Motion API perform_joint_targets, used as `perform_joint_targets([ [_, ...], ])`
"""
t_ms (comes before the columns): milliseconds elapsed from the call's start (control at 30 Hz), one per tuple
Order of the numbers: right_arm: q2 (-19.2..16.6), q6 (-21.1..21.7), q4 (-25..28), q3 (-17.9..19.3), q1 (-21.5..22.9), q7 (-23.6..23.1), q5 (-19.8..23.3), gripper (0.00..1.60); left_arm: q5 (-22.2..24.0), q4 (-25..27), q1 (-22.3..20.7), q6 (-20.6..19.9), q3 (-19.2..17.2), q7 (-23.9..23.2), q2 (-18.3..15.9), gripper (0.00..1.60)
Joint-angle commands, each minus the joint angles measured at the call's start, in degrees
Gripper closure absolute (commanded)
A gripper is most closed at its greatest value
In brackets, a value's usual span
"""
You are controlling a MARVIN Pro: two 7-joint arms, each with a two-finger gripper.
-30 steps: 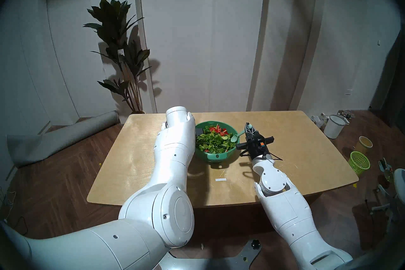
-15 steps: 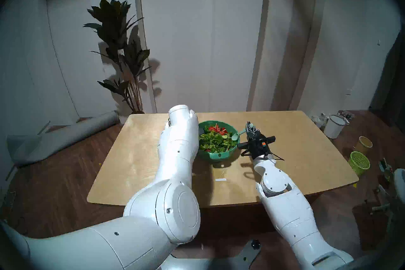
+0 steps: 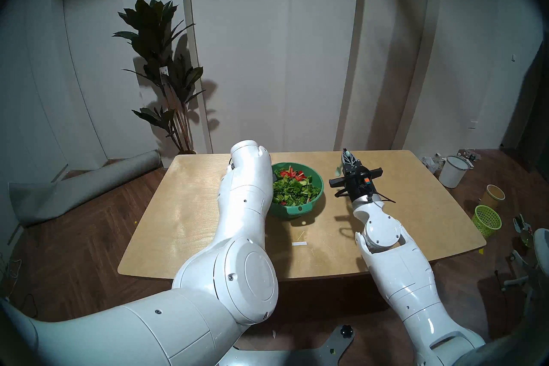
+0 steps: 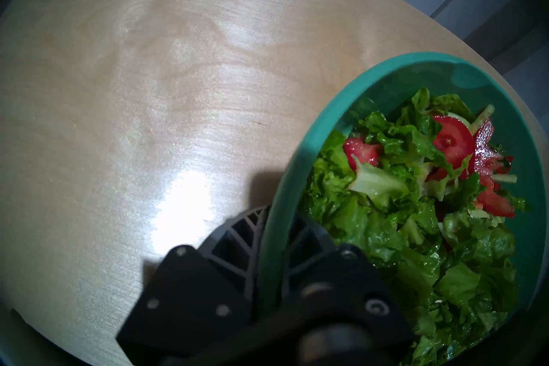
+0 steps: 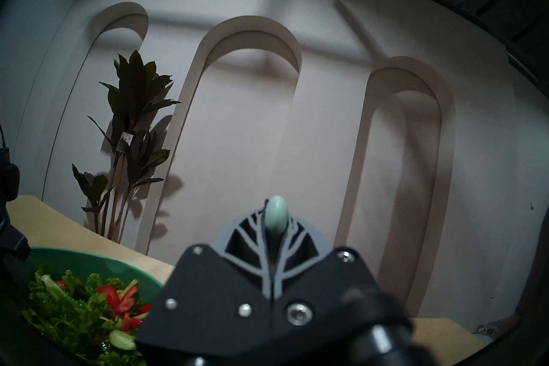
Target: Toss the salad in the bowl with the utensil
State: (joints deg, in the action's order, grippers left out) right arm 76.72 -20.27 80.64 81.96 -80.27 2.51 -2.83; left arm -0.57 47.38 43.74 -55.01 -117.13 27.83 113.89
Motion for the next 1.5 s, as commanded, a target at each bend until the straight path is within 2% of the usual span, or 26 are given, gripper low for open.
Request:
perform_joint_targets([
  [0, -1.05, 0.56, 0.46, -0.66, 3.47, -2.14, -0.39, 1.6, -0.3, -0.52, -0.82, 0.01, -2.13, 4.0, 0.12, 1.6],
  [400, -2.24, 0.88, 0.59, -1.26, 5.85, -5.04, -0.92, 1.6, 0.13, -2.08, -2.97, 0.01, -6.21, 9.67, 1.11, 1.6],
  [1100, -3.11, 0.73, 0.9, -1.82, 5.05, -8.47, 0.41, 1.6, 2.08, -6.56, -7.75, 0.01, -13.92, 20.36, 1.11, 1.6],
  [1467, -3.4, 0.64, 1.28, -1.68, 4.83, -9.59, 1.25, 1.6, 2.25, -10.7, -9.35, 0.01, -15.59, 23.62, 1.11, 1.6],
])
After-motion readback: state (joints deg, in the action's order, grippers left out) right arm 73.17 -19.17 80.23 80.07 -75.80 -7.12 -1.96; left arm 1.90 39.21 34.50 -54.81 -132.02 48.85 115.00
